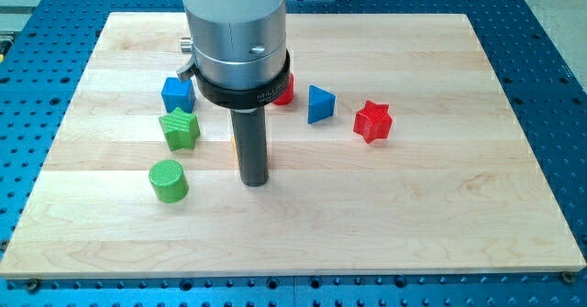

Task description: Push the green circle slightly up

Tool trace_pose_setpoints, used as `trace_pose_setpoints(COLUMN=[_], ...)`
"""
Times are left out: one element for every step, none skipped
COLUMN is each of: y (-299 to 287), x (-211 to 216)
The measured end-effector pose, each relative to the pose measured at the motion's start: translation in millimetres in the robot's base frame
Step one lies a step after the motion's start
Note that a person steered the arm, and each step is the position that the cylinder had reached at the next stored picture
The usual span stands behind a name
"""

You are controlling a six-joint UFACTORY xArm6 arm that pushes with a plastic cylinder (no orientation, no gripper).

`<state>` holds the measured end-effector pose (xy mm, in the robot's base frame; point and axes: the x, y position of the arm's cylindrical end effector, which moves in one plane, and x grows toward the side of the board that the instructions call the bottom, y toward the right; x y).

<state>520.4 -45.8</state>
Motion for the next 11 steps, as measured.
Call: trace_pose_setpoints(y=[-36.9,-56.3,-75.8,-110.9,-102.6,-102.6,-88.2,-92.0,-88.7,-20.8,75.0], x=[73.1,41.0,54.4,63.5,28.0,24.9,30.0,5.5,16.0,30.9,-3.1])
